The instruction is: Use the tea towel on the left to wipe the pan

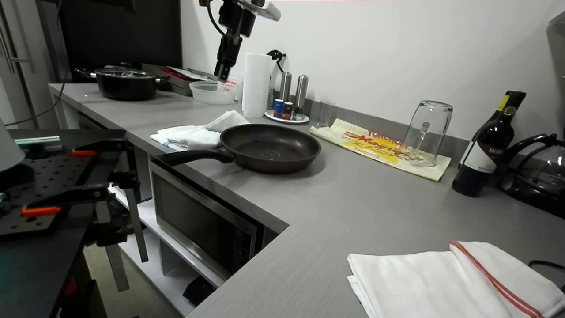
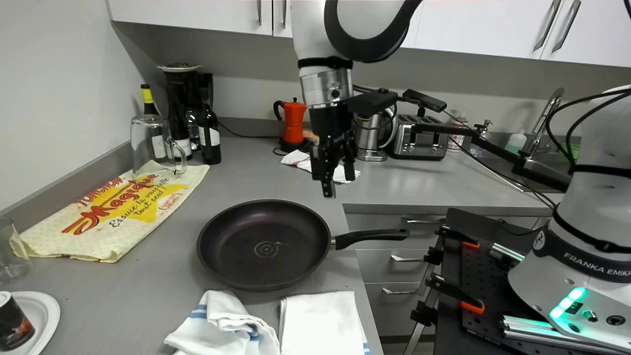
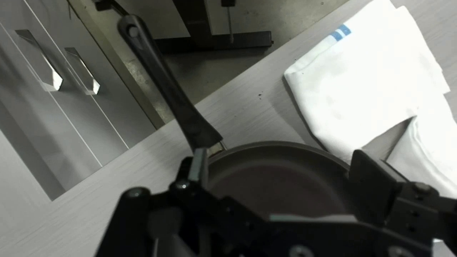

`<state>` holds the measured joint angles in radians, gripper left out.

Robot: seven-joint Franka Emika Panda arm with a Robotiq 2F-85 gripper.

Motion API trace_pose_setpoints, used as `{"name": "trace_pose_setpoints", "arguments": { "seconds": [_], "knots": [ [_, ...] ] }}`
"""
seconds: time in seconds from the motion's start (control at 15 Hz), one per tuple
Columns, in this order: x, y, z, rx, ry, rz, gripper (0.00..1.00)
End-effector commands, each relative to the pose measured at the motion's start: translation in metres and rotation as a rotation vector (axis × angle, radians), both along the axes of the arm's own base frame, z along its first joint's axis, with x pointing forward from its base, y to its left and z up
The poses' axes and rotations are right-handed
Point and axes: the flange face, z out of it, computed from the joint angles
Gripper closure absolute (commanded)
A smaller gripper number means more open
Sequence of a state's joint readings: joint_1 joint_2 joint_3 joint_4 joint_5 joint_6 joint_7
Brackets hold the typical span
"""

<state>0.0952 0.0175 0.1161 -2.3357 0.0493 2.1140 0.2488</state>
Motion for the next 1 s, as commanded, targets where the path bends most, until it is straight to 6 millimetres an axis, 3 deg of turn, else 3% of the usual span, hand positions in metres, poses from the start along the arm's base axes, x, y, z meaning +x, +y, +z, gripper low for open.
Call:
{"name": "trace_pose_setpoints", "arguments": {
  "seconds": [0.0,0.33,0.93],
  "knots": [
    [0.023,0.050,-0.012,0.040,-0.010,-0.043,0.00],
    [0.032,0.105,-0.034,0.076,0.008,-0.077,0.00],
    [0.050,0.148,-0.094,0.093,-0.101,-0.248,0.00]
  ]
}}
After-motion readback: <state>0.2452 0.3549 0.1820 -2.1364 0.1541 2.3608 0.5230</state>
